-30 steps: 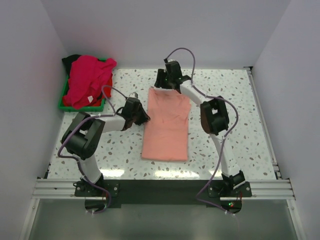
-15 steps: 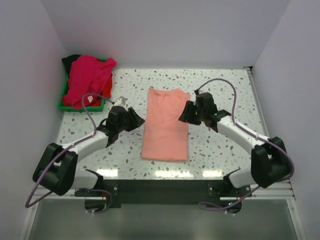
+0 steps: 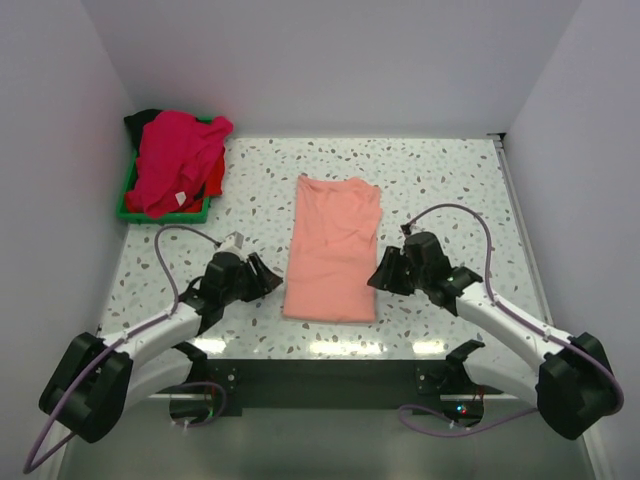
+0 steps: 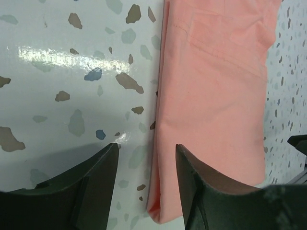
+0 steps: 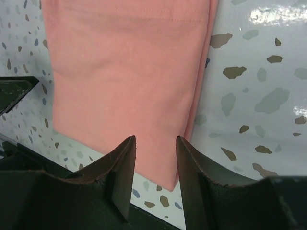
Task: Fold and stack the t-shirts
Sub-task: Fold the tshirt
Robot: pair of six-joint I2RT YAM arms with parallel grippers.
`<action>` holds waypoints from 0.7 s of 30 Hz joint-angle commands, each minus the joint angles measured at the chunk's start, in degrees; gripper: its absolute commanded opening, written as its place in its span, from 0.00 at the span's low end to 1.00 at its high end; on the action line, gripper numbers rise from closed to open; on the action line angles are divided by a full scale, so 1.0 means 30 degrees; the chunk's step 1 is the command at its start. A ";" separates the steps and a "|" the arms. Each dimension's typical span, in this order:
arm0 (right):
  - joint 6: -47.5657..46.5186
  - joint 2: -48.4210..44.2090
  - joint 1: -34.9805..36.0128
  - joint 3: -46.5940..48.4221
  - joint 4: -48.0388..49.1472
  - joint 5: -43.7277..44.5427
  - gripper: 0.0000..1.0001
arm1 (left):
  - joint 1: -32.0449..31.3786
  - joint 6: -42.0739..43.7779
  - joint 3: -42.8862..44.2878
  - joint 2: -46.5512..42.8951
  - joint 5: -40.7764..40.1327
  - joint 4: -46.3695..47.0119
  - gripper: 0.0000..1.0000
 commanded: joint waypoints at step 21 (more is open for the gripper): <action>0.1923 -0.1824 0.0057 -0.1719 0.0340 -0.1362 0.33 | -0.1098 -0.0605 -0.1836 -0.2418 -0.0202 -0.0980 0.56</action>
